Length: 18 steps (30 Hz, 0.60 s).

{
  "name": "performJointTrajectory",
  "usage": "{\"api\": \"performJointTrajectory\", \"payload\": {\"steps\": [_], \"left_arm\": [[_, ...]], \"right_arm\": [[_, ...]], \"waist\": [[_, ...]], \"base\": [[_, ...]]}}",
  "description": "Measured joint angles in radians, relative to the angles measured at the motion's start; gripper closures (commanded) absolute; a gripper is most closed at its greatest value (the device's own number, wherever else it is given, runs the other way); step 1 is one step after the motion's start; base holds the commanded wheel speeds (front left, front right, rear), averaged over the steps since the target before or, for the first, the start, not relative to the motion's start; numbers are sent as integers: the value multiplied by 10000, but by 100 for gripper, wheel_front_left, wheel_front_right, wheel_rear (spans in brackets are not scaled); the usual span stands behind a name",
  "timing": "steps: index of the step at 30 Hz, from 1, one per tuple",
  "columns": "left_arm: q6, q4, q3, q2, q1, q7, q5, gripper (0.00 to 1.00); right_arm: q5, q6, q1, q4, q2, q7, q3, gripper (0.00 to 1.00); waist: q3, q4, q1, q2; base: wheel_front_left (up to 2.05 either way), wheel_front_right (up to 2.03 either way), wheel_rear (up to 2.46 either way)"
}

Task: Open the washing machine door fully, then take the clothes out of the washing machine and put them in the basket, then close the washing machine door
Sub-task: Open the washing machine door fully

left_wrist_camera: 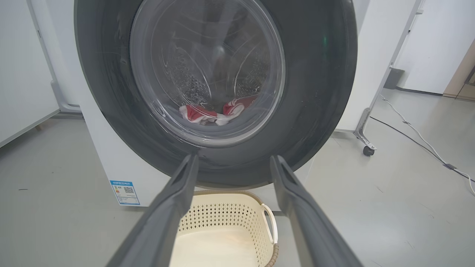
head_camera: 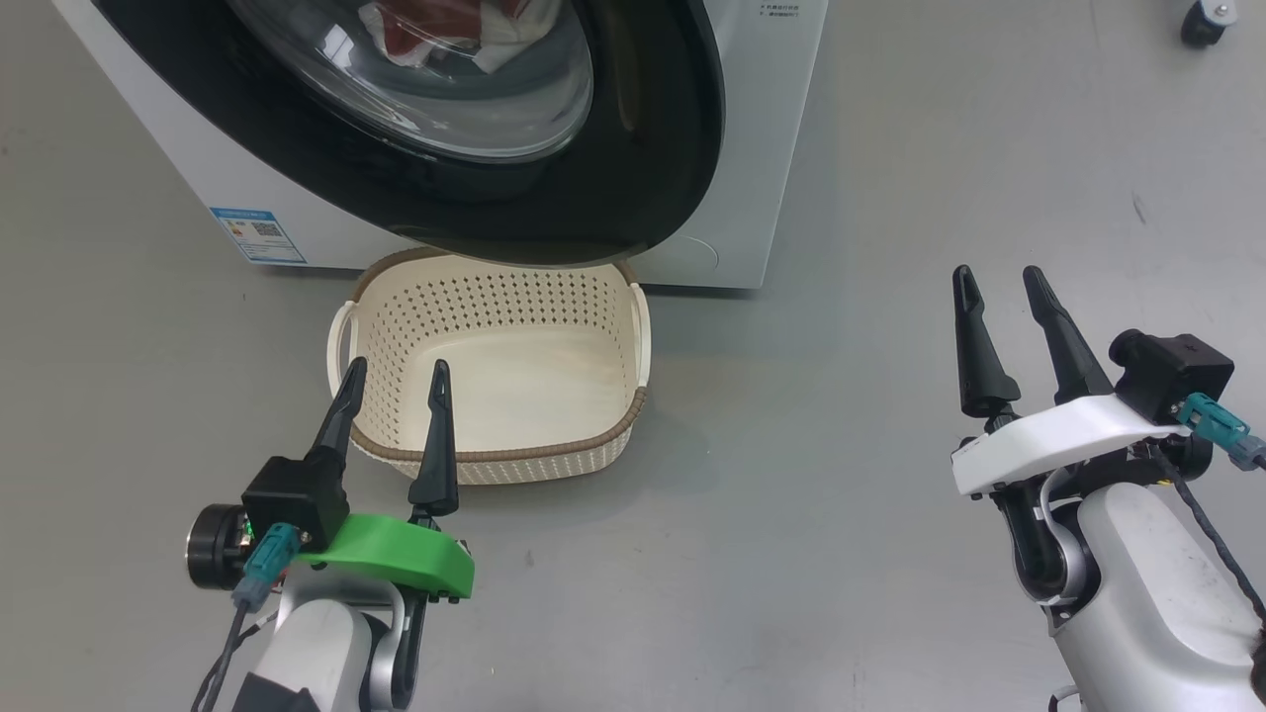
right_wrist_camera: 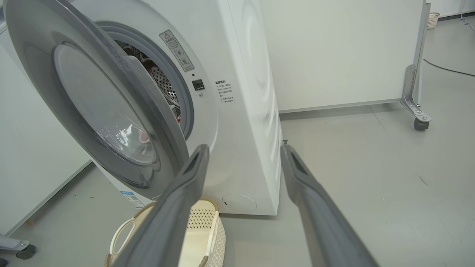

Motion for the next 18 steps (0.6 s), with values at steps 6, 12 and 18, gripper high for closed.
{"api": "performJointTrajectory", "payload": {"steps": [6, 12, 18], "left_arm": [[0, -8, -12, 0, 0, 0, 0, 0], [0, -52, -59, 4, 0, 0, 0, 0], [0, -100, -251, 10, -6, 0, 0, 0]], "right_arm": [[0, 0, 0, 0, 0, 0, -8, 0], [0, -2, -1, -79, -10, 0, -88, 0], [-6, -2, -103, -267, -253, -42, -201, 0]], "waist": [[34, 21, 0, 0], [103, 50, 0, 0], [323, 190, 0, 0]], "base": [[0, 0, 0], [0, 0, 0], [0, 0, 0]]}}
